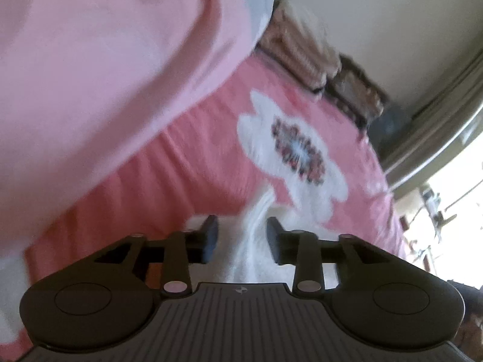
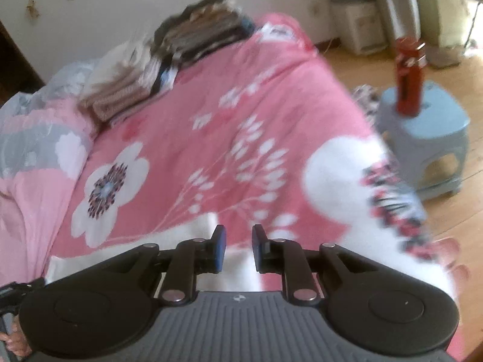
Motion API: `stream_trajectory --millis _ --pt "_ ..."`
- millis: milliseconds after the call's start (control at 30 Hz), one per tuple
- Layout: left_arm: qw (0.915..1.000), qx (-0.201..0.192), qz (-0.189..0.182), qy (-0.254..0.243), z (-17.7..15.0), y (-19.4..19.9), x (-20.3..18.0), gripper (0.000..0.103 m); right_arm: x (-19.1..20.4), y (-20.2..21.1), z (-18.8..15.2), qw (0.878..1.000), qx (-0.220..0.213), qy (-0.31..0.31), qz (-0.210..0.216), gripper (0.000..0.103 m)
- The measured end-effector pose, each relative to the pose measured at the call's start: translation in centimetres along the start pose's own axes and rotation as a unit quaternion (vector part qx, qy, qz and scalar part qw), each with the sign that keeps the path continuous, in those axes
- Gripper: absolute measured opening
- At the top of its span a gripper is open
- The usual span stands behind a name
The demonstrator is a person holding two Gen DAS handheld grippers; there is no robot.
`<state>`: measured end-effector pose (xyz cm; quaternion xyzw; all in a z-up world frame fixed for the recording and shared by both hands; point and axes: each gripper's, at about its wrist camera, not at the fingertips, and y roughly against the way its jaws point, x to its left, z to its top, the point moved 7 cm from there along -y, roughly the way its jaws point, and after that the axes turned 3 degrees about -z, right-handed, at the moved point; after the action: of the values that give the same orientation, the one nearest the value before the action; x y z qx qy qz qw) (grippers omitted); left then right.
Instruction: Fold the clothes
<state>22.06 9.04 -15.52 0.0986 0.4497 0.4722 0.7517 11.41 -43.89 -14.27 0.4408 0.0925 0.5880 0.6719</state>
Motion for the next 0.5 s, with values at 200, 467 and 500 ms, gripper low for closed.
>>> stream_trajectory --millis 200,467,500 --pt "0.9972 0.000 -0.019 -0.073 -0.6 6.3 -3.0 0.038 -0.7 9.2 -1.8 0.999 -0.042 0.017 0.025 0.020" --pt "0.9874 0.090 -0.033 -0.126 -9.6 9.6 -4.9 0.035 2.9 13.4 -10.5 0.992 -0.016 0.091 0.083 0.011" --pt "0.9872 0.094 -0.025 -0.126 -10.5 9.3 -4.4 0.034 2.9 13.2 -11.7 0.992 -0.011 0.093 0.083 0.011"
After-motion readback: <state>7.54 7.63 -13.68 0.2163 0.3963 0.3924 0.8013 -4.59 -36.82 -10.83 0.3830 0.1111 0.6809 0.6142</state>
